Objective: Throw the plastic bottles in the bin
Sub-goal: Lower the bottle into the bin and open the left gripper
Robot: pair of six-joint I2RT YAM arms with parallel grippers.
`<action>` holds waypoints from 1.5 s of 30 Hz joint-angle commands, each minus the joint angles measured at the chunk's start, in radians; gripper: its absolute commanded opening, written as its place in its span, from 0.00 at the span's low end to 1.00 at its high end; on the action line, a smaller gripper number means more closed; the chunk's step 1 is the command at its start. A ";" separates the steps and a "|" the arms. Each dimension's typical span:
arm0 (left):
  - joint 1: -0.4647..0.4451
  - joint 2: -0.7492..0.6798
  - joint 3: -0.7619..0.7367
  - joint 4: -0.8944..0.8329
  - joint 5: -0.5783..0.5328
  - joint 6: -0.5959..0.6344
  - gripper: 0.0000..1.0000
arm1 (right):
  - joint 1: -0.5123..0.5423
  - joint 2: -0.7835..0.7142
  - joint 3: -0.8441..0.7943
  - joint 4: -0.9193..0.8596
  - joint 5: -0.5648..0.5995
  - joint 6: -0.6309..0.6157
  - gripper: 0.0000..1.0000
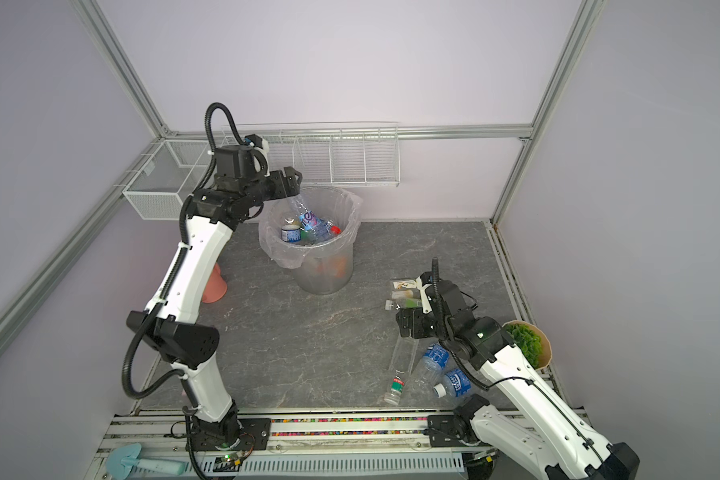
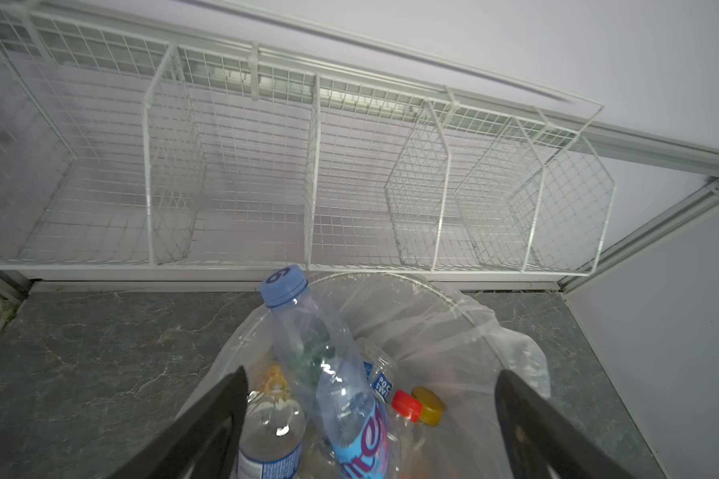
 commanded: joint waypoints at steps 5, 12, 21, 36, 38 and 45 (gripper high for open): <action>0.005 0.166 0.171 -0.136 0.075 -0.064 0.91 | -0.004 -0.006 -0.022 -0.006 0.016 -0.009 0.93; 0.004 0.167 0.076 -0.068 0.152 -0.081 0.88 | -0.005 -0.009 -0.029 -0.007 0.028 -0.017 0.92; -0.078 0.094 -0.065 -0.066 0.210 -0.018 0.84 | -0.006 -0.001 -0.021 0.005 0.014 -0.008 0.92; -0.015 -0.216 -0.138 0.001 0.146 -0.063 0.88 | -0.005 -0.017 -0.009 -0.011 0.017 0.000 0.92; -0.015 -0.249 -0.143 0.000 0.138 -0.060 0.88 | -0.005 -0.010 0.003 -0.023 0.024 0.008 0.92; -0.014 -0.436 -0.278 0.080 0.115 -0.070 0.88 | -0.005 0.042 0.042 -0.092 0.036 0.064 0.94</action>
